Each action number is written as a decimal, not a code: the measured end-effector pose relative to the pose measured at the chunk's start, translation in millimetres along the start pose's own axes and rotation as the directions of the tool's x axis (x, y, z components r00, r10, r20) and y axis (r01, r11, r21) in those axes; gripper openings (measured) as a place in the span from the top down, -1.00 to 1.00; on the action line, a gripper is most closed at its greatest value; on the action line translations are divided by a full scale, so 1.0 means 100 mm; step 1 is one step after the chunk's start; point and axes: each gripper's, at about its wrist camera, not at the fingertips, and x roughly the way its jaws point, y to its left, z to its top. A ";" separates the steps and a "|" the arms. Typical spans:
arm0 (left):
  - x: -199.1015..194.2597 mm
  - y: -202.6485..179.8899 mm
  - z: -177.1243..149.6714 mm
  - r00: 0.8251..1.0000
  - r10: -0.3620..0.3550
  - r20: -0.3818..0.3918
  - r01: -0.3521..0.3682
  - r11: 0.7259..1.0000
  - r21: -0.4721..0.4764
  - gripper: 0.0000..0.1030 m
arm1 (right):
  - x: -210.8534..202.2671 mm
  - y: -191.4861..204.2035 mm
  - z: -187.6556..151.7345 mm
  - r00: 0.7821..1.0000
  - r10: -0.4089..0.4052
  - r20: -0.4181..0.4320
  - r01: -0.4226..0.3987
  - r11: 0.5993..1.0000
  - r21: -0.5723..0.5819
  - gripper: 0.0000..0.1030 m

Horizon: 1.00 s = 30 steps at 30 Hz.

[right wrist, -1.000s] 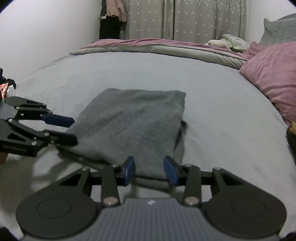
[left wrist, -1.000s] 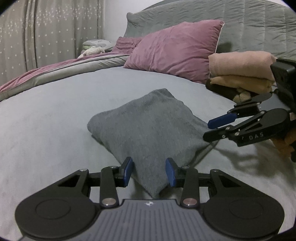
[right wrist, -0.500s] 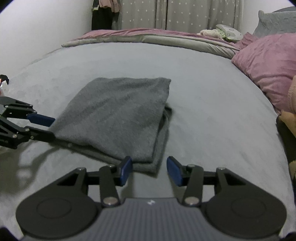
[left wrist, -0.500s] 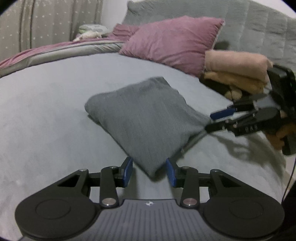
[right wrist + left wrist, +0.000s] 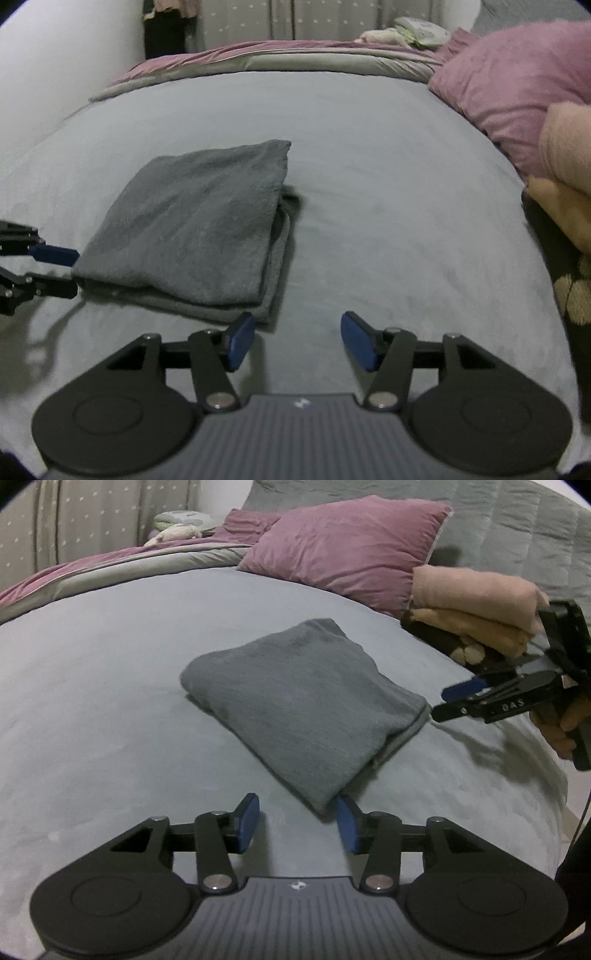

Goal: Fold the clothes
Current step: 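Move the left gripper to the folded grey sweater's edge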

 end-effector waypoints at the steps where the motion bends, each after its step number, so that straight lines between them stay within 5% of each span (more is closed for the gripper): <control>1: -0.01 0.03 0.01 1.000 -0.006 -0.001 0.006 1.000 -0.015 0.09 | -0.01 -0.02 0.01 1.000 0.009 -0.002 -0.009 1.000 0.020 -0.14; 12: -0.01 0.21 0.12 0.990 -0.132 -0.046 0.125 0.983 -0.134 0.02 | -0.01 -0.26 0.04 0.990 0.142 -0.016 -0.134 0.962 0.239 -0.29; 18: -0.03 0.39 0.19 0.977 -0.211 -0.001 0.204 0.945 -0.258 -0.02 | 0.06 -0.35 0.06 0.974 0.227 -0.005 -0.211 0.911 0.354 -0.30; 24: 0.10 0.59 0.21 0.964 -0.260 0.057 0.260 0.872 -0.415 -0.02 | 0.24 -0.40 0.09 0.953 0.303 0.007 -0.273 0.850 0.451 -0.30; 30: 0.28 0.69 0.19 0.975 -0.218 0.038 0.209 0.850 -0.484 -0.02 | 0.42 -0.55 0.11 0.934 0.353 0.051 -0.320 0.764 0.560 -0.30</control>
